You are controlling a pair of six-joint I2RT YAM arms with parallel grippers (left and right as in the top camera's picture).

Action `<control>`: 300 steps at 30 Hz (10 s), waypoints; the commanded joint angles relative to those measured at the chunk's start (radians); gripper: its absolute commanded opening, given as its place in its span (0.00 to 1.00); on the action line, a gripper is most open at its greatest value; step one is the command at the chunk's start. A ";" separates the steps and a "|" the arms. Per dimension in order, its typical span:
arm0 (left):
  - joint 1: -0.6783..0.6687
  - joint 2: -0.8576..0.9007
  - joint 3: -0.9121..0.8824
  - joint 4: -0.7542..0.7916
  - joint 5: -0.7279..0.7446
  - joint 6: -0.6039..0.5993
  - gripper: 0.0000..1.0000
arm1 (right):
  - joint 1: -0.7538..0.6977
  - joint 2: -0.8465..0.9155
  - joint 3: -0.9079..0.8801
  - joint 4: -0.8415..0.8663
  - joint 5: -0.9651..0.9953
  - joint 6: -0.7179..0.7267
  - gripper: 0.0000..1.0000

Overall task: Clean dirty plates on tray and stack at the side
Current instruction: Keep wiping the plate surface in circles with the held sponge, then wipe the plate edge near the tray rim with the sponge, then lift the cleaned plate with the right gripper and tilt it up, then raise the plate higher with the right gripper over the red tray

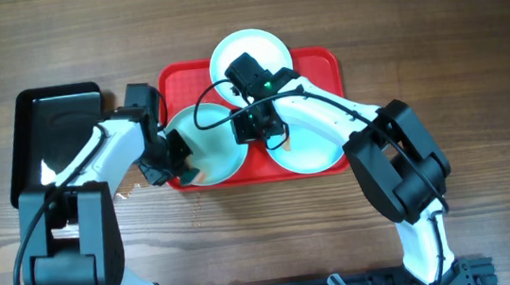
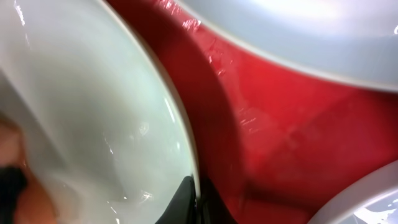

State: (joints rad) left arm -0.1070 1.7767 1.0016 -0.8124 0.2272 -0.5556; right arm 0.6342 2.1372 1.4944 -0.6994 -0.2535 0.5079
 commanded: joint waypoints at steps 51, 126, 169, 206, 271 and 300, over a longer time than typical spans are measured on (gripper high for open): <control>-0.112 0.037 -0.037 0.080 -0.084 -0.081 0.04 | 0.008 0.014 -0.017 -0.010 0.039 0.018 0.04; -0.020 -0.367 0.010 -0.129 0.000 0.040 0.04 | 0.008 -0.133 0.197 -0.246 0.167 -0.010 0.04; -0.020 -0.224 -0.023 -0.031 -0.054 0.055 0.04 | 0.204 -0.150 0.374 -0.676 0.959 0.050 0.04; -0.020 -0.224 -0.023 -0.026 -0.057 0.055 0.04 | 0.389 -0.150 0.374 -0.699 1.323 0.074 0.04; -0.020 -0.224 -0.023 -0.026 -0.056 0.055 0.04 | 0.332 -0.150 0.373 -0.625 1.098 0.151 0.04; -0.020 -0.224 -0.023 -0.008 -0.007 0.051 0.04 | 0.303 -0.211 0.373 -0.690 1.045 0.129 0.04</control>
State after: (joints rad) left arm -0.1341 1.5448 0.9859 -0.8238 0.2077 -0.5163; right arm 0.9279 1.9648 1.8465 -1.3567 0.7765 0.6437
